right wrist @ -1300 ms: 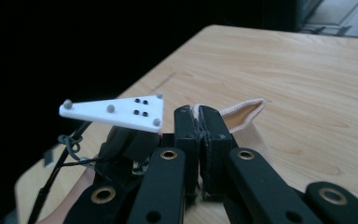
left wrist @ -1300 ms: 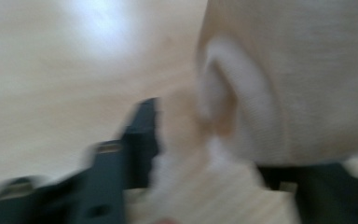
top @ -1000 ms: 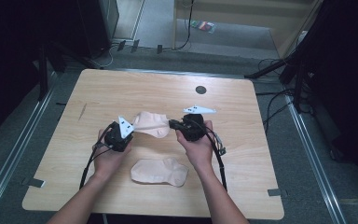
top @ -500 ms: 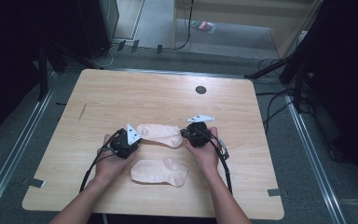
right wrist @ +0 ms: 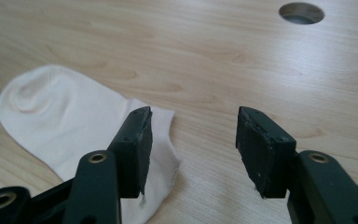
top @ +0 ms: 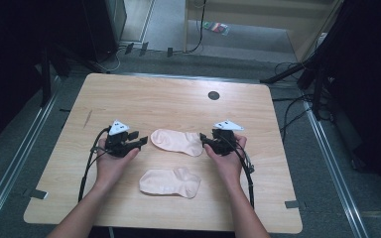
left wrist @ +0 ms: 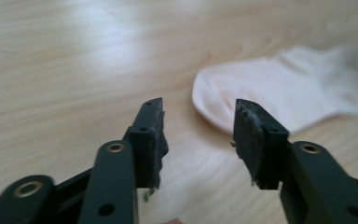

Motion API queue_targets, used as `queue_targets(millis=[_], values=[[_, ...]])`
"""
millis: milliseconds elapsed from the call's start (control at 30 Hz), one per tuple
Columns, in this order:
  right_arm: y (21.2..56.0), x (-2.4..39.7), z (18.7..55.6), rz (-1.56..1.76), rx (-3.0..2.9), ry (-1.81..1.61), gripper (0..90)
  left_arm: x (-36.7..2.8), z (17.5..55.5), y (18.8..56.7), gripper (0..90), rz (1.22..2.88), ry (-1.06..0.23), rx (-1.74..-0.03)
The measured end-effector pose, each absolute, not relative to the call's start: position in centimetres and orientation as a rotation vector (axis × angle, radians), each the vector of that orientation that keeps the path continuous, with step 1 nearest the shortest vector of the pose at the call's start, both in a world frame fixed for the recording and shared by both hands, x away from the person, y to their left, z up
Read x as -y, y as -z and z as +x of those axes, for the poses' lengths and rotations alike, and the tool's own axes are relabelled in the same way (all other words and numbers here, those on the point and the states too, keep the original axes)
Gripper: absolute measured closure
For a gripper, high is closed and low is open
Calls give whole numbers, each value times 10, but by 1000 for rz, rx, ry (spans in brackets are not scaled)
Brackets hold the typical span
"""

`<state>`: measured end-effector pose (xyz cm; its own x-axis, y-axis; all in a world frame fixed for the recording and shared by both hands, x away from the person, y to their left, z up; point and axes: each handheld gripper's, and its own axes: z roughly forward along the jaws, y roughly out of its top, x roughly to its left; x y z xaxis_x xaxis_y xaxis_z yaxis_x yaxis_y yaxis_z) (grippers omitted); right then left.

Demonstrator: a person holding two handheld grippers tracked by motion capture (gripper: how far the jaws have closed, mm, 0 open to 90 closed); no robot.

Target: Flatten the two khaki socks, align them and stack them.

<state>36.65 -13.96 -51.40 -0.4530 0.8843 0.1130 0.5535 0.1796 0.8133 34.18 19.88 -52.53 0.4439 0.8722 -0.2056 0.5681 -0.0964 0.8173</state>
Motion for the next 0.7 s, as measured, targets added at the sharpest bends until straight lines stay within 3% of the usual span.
queue_targets(millis=[133, 267, 400, 567, 700], values=[[519, 143, 366, 1395, -2101, -1196, 477, -193, 358, 528, 468, 1765, -364, -1284], [528, 141, 365, 1410, -2141, -1207, 485, -188, 370, 536, 476, 1750, -266, -1337], [533, 137, 365, 1416, -2166, -1227, 519, -182, 375, 544, 523, 1759, -207, -1366], [535, 131, 366, 1432, -2179, -1210, 548, -178, 377, 547, 584, 1769, -233, -1403], [539, 128, 367, 1467, -2174, -1175, 632, -174, 377, 548, 725, 1806, -218, -1378]])
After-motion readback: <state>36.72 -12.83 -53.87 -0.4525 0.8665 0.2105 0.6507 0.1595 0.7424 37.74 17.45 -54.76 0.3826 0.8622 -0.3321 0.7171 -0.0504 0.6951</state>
